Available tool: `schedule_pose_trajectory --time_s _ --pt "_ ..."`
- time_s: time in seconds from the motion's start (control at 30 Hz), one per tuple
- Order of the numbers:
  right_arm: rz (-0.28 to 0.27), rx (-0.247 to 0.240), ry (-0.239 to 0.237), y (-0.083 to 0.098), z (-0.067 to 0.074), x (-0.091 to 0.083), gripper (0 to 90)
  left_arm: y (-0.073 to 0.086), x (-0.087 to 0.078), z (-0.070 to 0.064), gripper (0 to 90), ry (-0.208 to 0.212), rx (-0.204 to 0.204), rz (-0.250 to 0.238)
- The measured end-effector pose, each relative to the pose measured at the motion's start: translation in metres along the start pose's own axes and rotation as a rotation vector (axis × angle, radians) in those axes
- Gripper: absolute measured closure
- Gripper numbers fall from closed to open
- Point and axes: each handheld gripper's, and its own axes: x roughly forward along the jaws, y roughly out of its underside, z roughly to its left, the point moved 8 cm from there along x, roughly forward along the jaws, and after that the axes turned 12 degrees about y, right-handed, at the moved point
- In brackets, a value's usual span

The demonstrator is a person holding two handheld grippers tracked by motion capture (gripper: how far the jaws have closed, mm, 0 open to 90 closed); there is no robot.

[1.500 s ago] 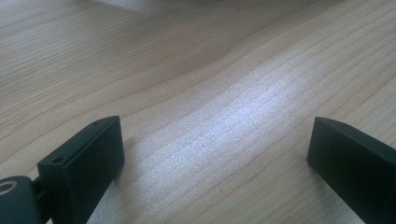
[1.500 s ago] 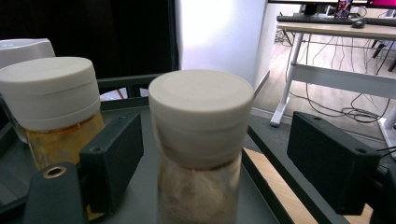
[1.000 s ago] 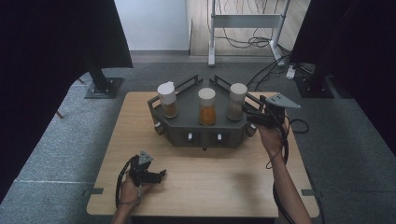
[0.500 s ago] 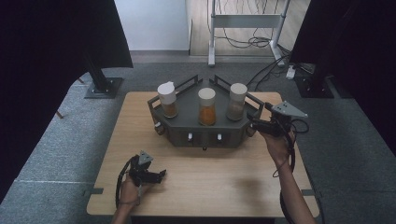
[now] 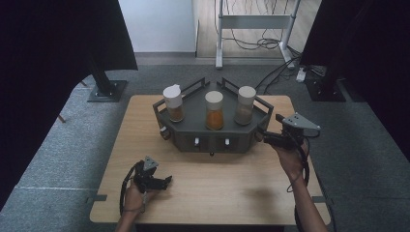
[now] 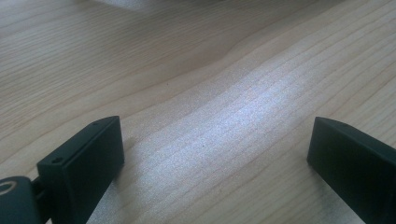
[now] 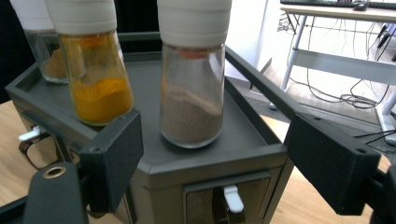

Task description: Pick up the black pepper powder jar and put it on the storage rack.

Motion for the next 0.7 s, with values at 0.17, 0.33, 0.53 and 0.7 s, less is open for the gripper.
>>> schedule_pose_trajectory --time_s 0.17,0.33,0.53,0.7 --pt "0.023 -0.003 -0.003 0.005 0.000 -0.003 18.2 0.000 0.000 0.000 3.3 0.000 -0.001 0.000" --pt "0.049 -0.011 0.001 0.012 0.000 -0.007 18.2 0.000 0.000 0.000 3.3 0.000 0.001 0.000" --pt "0.084 -0.021 0.004 0.021 -0.002 -0.009 18.2 0.000 0.000 0.000 3.3 -0.001 0.000 -0.001" --pt "0.112 -0.022 0.003 0.030 -0.002 -0.009 18.2 0.000 0.000 0.000 3.3 -0.001 0.000 -0.003"
